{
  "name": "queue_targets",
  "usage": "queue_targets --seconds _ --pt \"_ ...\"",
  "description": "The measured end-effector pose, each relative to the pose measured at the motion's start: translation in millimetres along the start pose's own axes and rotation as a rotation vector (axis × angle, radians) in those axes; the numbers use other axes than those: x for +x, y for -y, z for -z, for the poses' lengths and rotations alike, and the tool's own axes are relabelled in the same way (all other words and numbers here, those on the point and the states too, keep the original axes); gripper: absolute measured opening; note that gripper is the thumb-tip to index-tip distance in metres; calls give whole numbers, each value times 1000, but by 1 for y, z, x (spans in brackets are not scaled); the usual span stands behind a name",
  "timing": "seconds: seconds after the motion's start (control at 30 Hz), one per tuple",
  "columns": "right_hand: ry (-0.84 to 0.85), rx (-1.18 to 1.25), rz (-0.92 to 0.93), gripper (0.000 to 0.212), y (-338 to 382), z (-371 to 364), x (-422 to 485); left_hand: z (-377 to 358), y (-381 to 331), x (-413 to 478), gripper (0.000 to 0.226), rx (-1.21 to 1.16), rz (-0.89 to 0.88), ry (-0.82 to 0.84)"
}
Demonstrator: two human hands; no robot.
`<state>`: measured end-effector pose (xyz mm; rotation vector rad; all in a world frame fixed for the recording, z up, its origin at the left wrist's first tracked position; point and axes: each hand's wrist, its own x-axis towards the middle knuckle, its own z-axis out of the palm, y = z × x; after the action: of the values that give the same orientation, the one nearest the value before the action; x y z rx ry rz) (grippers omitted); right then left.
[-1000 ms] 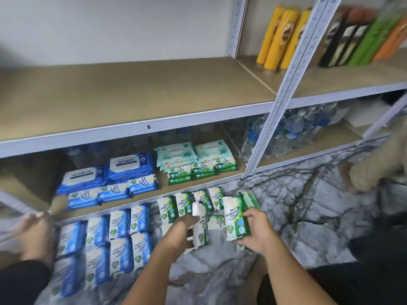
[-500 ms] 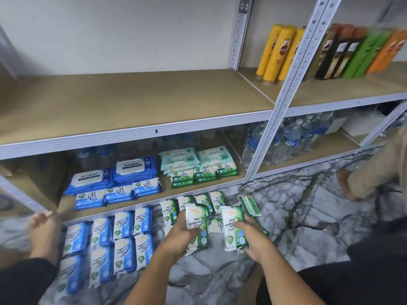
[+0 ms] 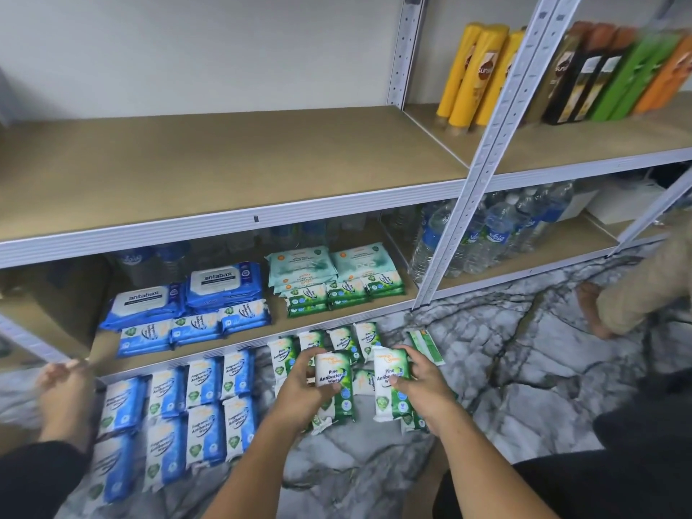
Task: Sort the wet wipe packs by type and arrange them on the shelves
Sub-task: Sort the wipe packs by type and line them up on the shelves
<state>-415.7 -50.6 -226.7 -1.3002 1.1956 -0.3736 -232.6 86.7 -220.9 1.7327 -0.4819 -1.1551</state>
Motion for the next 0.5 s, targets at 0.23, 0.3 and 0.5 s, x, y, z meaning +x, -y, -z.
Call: queue_targets --seconds 0.23,0.3,0.5 --pt "-57 -11 -6 73 -9 10 40 -9 10 38 64 46 53 -128" --pt "-103 -24 -12 72 -13 11 57 -14 14 55 65 65 69 -164" --pt "-175 -36 -71 73 -34 -1 134 -29 25 125 61 118 79 -241"
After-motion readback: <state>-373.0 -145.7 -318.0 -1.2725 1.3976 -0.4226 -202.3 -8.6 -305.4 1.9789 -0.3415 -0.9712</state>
